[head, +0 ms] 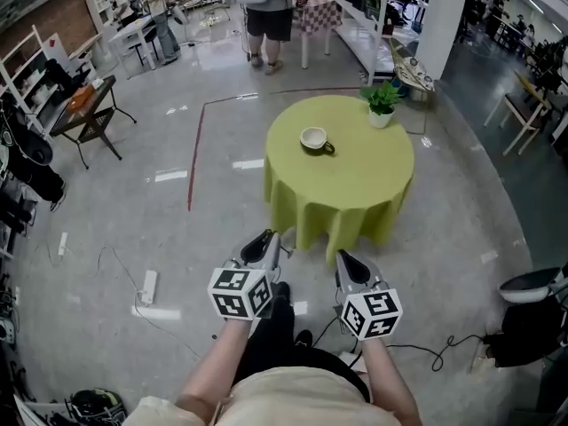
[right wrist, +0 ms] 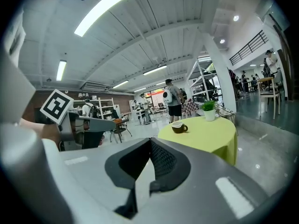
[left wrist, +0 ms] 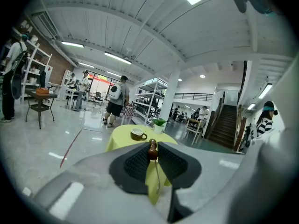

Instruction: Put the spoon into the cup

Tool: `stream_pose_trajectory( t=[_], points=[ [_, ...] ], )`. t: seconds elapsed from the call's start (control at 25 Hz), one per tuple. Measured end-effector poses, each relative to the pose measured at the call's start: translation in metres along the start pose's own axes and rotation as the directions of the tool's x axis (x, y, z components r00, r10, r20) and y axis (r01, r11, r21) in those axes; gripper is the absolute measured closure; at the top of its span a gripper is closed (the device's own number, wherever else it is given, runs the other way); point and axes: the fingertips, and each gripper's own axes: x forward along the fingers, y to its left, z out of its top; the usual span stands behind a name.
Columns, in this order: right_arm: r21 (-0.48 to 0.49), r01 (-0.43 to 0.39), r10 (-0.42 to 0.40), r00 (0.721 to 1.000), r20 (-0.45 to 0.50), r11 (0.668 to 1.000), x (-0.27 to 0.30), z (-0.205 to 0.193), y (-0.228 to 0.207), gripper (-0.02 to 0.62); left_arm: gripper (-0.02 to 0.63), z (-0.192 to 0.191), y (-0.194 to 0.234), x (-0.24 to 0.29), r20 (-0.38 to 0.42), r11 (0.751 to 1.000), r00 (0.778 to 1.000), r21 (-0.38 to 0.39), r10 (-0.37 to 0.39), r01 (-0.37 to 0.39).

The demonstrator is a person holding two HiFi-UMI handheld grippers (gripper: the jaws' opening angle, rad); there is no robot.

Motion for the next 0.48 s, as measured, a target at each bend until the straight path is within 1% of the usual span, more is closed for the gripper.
stream_pose_trajectory(
  t=[0.2,0.48],
  points=[
    [0.018,0.006,-0.005,1.0,-0.004,1.0,0.009,0.004,-0.014,0.594,0.551,0.004,0.001,0.02,-0.014,1.0,1.0,0.005,0.0,0.0],
    [0.037,0.023,-0.023,1.0,0.006,0.999,0.037,0.014,-0.04,0.594,0.551,0.01,0.017,0.058,-0.02,1.0,1.0,-0.011,-0.01,0.01]
  ],
)
